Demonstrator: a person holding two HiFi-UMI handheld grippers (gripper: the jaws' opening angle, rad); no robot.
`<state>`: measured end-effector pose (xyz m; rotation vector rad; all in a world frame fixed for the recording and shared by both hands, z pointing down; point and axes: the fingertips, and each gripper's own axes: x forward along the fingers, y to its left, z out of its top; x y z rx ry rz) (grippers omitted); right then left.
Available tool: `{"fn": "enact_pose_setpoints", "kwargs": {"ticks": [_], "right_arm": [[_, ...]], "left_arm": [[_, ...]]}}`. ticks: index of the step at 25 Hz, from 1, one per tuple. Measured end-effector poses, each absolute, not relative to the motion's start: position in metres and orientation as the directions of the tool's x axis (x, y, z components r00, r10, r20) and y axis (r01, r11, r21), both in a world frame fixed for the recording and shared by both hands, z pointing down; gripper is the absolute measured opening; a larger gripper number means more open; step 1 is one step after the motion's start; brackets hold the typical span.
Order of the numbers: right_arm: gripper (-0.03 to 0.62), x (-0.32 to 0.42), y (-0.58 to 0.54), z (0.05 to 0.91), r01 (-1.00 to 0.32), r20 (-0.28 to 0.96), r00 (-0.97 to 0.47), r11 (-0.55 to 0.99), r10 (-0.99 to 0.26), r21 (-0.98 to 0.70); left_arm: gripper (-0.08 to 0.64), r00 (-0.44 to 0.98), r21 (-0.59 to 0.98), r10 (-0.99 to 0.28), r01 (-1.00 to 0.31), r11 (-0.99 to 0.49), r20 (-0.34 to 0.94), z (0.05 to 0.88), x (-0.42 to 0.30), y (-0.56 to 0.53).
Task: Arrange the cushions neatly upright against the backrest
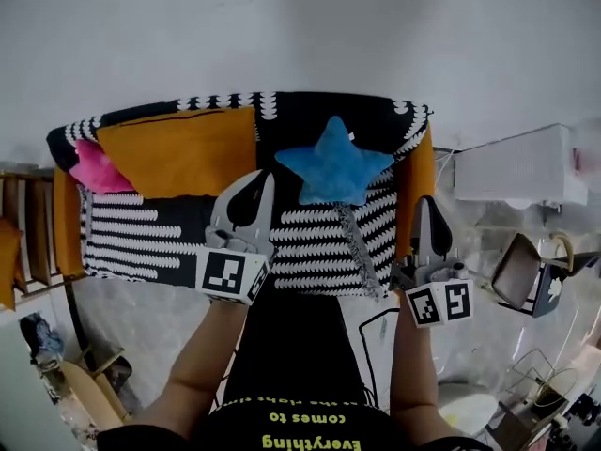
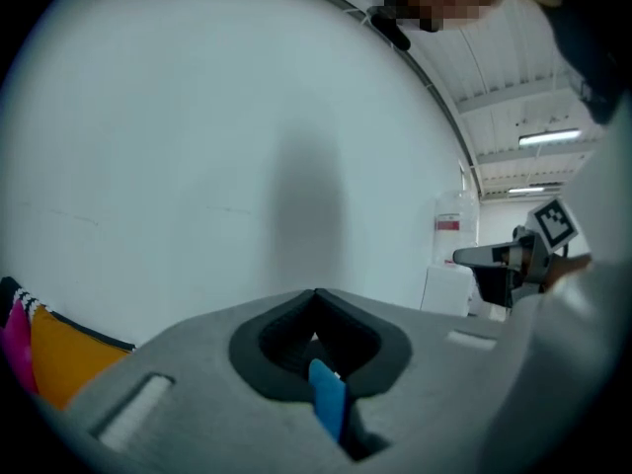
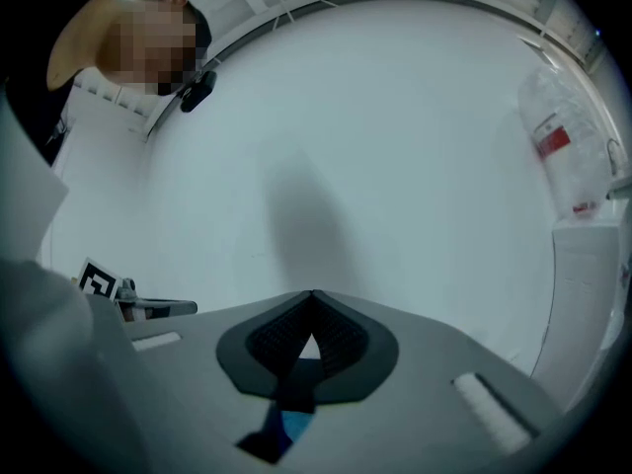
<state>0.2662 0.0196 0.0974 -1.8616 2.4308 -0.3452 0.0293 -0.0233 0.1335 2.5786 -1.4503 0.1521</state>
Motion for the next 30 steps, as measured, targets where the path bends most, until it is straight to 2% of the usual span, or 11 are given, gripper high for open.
{"fn": "enact_pose_setpoints", "kwargs": {"ticks": [5, 10, 22, 30], "right_arm": [[0.01, 0.231, 0.041, 0.027, -0.946, 0.066, -0.304, 0.293, -0.95, -0.138], [0.011, 0.22, 0.066, -0.015, -0.951, 0.027, -0.283, 0.277, -0.959, -0.14], [0.011, 0.207, 0.096, -0.057, -0.956, -0.03, -0.279, 0.281, -0.96, -0.088], [0.011, 0.196, 0.108, -0.059, -0.944, 0.002, -0.325, 0.324, -0.946, -0.057]], "left_arm": [[-0.002, 0.536, 0.077, -0.828, -0.844, -0.531, 0.164, 0.072, 0.021, 0.002], [-0.002, 0.559, 0.059, -0.815, -0.828, -0.557, 0.151, 0.033, 0.013, 0.023], [-0.002, 0.556, 0.04, -0.826, -0.831, -0.555, 0.095, -0.017, 0.0, 0.048], [-0.002, 0.581, 0.024, -0.81, -0.814, -0.581, 0.082, -0.021, 0.011, 0.062]]}}
